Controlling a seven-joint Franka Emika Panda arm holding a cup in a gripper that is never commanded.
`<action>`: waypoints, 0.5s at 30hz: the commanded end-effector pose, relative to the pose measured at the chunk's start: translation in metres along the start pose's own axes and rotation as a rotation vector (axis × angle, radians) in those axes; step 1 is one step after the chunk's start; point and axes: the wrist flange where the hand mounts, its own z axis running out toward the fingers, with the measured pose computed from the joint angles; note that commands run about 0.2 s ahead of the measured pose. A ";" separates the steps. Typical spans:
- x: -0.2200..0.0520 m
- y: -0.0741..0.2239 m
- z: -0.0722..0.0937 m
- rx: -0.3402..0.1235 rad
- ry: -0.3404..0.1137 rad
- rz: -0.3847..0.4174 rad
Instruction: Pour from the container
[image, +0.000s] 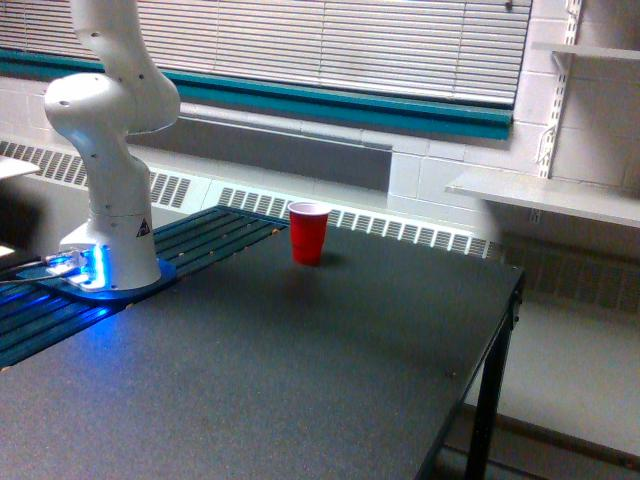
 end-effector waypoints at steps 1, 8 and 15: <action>0.021 0.009 -0.023 0.006 0.050 0.012; 0.016 0.008 -0.025 0.009 0.064 0.001; 0.005 0.006 -0.029 0.013 0.075 -0.023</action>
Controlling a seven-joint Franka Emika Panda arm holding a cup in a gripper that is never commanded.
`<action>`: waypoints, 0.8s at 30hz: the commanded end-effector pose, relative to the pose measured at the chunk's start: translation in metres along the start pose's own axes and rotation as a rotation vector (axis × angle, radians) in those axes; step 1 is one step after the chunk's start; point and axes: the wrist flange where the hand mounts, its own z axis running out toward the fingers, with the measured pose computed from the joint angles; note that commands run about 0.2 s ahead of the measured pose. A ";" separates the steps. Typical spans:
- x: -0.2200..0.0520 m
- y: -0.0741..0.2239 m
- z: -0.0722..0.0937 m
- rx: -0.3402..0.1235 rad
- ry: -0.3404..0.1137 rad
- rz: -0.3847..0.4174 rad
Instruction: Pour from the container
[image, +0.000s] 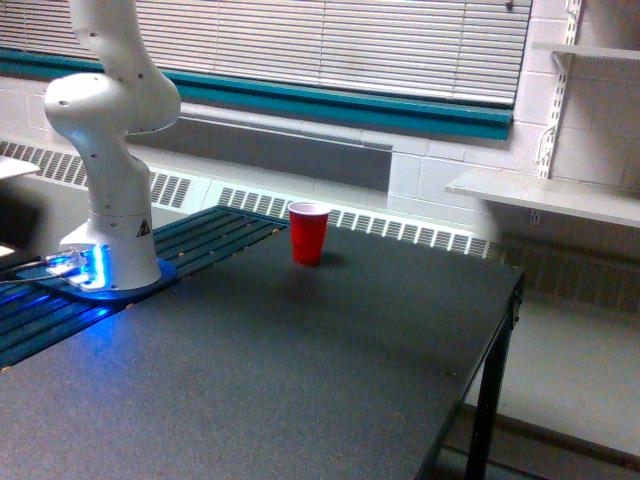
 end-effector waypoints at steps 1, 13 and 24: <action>-0.009 -0.005 -0.011 0.018 0.024 -0.024; -0.061 0.001 -0.016 0.018 0.002 -0.122; -0.108 0.013 -0.041 0.052 0.006 -0.201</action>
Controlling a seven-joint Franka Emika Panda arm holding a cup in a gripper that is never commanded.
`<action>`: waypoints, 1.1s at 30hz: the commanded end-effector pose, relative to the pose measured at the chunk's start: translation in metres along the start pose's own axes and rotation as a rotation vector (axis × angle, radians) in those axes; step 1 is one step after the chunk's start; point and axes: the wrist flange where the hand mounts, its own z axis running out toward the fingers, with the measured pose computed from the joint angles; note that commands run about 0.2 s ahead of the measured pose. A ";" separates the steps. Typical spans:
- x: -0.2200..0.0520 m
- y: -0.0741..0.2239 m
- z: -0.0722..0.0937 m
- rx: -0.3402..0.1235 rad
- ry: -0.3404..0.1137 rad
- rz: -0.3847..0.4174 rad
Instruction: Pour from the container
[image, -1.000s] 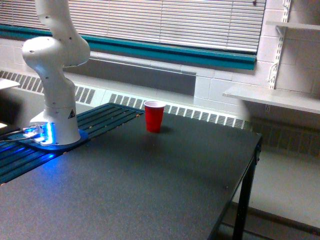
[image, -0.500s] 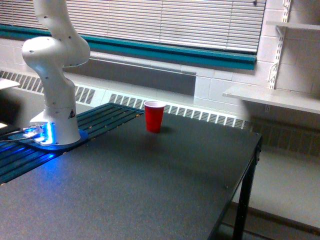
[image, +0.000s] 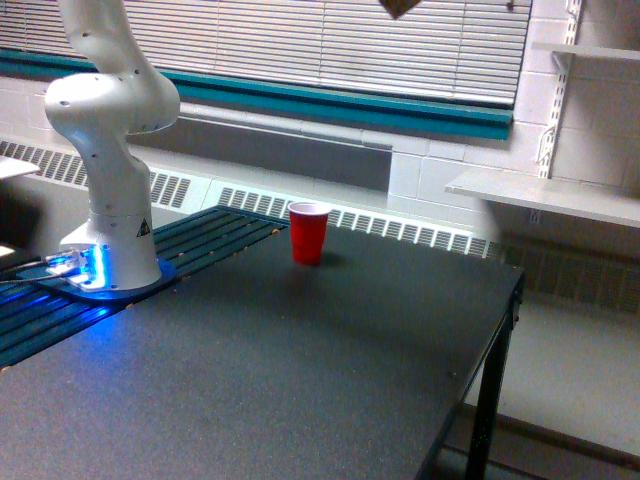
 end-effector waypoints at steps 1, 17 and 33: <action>-0.024 -0.002 -0.023 0.044 0.018 -0.053; -0.112 -0.003 -0.069 0.113 -0.014 -0.130; -0.232 -0.010 -0.069 0.158 -0.146 -0.286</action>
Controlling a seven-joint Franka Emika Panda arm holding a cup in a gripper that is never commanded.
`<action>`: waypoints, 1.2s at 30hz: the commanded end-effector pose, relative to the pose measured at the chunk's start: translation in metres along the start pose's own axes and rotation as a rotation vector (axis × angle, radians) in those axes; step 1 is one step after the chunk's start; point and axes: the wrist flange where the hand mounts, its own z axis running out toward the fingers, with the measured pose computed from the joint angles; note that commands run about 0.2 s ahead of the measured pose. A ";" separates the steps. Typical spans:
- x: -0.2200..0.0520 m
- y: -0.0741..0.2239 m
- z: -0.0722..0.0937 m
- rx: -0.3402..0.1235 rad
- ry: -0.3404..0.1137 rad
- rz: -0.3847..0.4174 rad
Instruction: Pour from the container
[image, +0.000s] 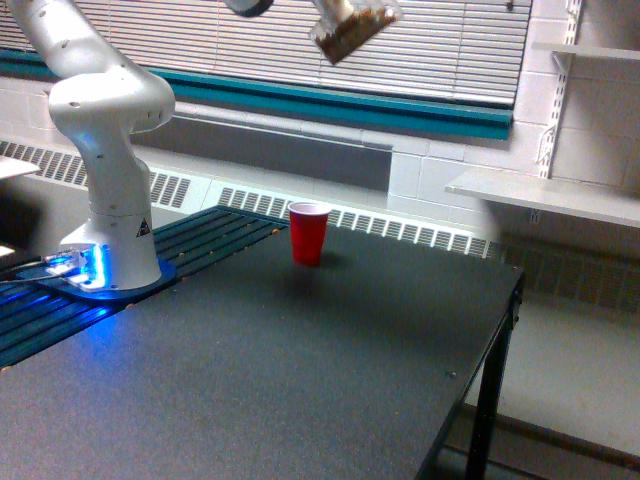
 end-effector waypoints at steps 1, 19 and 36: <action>-0.046 -0.008 0.017 0.029 -0.089 -0.068; -0.106 -0.040 0.003 0.054 -0.050 -0.216; -0.170 -0.043 -0.015 -0.013 -0.136 -0.171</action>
